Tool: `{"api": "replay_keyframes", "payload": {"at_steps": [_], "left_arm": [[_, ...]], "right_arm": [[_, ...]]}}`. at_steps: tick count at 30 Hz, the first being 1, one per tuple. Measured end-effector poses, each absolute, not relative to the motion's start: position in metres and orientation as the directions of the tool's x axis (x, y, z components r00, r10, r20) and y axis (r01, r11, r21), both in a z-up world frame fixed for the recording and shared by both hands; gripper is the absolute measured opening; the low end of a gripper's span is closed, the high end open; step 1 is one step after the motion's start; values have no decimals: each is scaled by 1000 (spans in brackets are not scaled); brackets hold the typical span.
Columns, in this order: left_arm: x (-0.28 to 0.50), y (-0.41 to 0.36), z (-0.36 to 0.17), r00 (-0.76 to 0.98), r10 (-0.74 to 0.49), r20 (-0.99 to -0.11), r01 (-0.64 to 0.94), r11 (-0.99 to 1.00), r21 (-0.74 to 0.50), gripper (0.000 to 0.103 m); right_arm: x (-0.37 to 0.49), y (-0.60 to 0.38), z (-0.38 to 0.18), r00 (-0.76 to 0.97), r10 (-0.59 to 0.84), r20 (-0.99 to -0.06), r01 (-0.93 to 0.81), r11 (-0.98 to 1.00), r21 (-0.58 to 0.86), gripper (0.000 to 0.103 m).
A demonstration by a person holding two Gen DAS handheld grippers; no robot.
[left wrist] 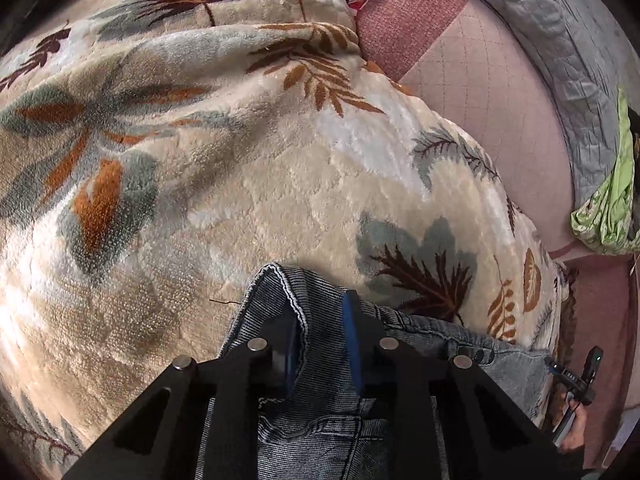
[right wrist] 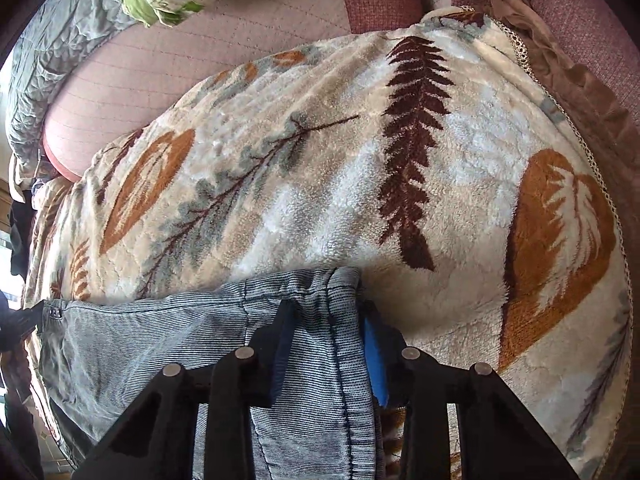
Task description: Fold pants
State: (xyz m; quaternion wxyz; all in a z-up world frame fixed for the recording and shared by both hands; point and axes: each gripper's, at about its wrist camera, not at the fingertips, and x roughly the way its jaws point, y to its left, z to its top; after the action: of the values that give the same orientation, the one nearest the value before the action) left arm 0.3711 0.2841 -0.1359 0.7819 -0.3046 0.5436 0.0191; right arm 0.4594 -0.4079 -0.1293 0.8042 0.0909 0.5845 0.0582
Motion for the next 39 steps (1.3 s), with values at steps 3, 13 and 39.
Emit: {"api": "replay_keyframes", "payload": {"at_steps": [3,13,39], "left_arm": [[373,283,-135,405,-291,-867,-353,825,-441,22],[374,285,-137,387,-252,-887,-363,842,-398,7],[292,276,-46,568,-230,-790,-240,872,-426,4]], "right_arm": [[460,-411,-130,312,211,-926,16,974,227,38],[457,-419,-121,302,204,-931,16,976,219,43],[382,-423,-30,531,252,-809,-13,957,290,18]]}}
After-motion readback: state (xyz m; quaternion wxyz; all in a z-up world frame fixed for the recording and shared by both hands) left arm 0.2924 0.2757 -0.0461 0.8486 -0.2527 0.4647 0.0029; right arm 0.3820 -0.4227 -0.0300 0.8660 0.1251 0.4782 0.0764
